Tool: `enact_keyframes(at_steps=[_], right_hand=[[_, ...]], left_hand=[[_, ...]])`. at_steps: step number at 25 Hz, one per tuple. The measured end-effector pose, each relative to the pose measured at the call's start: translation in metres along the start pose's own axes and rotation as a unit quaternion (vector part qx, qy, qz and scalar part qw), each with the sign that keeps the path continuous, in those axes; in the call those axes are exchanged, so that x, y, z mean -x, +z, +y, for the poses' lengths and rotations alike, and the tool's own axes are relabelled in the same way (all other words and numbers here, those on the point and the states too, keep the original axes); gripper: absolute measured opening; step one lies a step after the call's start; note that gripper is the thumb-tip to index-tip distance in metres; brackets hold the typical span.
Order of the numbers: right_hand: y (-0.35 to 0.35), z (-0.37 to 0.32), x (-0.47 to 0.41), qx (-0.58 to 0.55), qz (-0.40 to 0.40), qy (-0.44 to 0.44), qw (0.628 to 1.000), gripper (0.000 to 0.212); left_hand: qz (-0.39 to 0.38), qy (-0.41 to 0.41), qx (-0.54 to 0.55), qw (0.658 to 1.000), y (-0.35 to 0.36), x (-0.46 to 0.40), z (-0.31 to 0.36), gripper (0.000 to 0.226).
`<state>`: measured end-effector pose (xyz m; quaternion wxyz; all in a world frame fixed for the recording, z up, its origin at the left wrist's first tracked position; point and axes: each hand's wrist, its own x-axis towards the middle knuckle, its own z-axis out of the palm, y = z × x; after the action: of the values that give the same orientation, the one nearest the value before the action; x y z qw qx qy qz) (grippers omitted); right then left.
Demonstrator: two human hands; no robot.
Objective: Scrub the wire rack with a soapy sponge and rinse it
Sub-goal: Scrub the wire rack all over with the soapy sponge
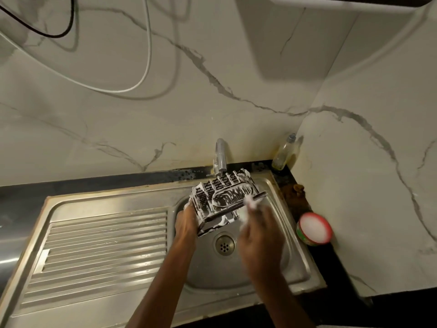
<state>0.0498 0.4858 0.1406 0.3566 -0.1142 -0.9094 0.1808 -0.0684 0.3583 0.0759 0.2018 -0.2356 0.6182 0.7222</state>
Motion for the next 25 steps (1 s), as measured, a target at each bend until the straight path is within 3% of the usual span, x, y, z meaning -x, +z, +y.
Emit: enact_keyframes(at_steps=[1, 3, 6, 10, 12, 14, 15, 18, 20, 23, 25], right_hand=[[-0.002, -0.012, 0.011, -0.009, -0.014, -0.059, 0.998, 0.037], [-0.011, -0.017, 0.010, -0.024, -0.036, -0.101, 0.994, 0.040], [-0.023, -0.004, -0.009, -0.014, 0.022, -0.016, 1.000, 0.040], [-0.022, -0.006, -0.019, -0.045, 0.067, 0.062, 0.995, 0.037], [-0.015, -0.034, 0.000, -0.072, 0.025, -0.035, 0.996, 0.033], [-0.014, -0.048, 0.021, -0.082, -0.029, -0.154, 0.984, 0.032], [-0.015, -0.042, 0.013, -0.078, -0.040, -0.156, 0.984, 0.034], [-0.016, -0.003, -0.031, -0.022, 0.021, 0.025, 0.999, 0.042], [-0.017, 0.009, -0.048, -0.012, 0.042, 0.087, 0.995, 0.045], [-0.010, -0.032, -0.017, -0.040, -0.004, -0.018, 0.999, 0.040], [-0.017, -0.049, 0.001, -0.091, -0.061, -0.117, 0.987, 0.040]], left_hand=[[0.005, 0.002, 0.005, 1.000, 0.000, -0.001, 0.002, 0.047], [0.031, 0.001, -0.005, 1.000, -0.002, -0.005, -0.001, 0.056], [0.027, 0.004, -0.007, 1.000, -0.008, -0.022, -0.020, 0.078], [0.021, 0.015, 0.002, 1.000, -0.010, -0.003, -0.010, 0.069], [0.020, 0.023, -0.008, 1.000, -0.011, -0.005, -0.013, 0.079], [0.020, 0.051, -0.014, 0.998, -0.013, -0.007, -0.015, 0.069], [0.026, 0.053, -0.018, 0.998, -0.013, -0.003, -0.011, 0.065], [0.043, 0.068, -0.039, 0.996, -0.013, 0.013, 0.002, 0.049], [0.052, 0.073, -0.046, 0.995, -0.014, 0.021, 0.007, 0.050], [0.042, 0.088, -0.032, 0.995, -0.015, 0.024, 0.011, 0.074], [0.017, 0.104, -0.039, 0.994, -0.018, 0.013, 0.006, 0.068]])
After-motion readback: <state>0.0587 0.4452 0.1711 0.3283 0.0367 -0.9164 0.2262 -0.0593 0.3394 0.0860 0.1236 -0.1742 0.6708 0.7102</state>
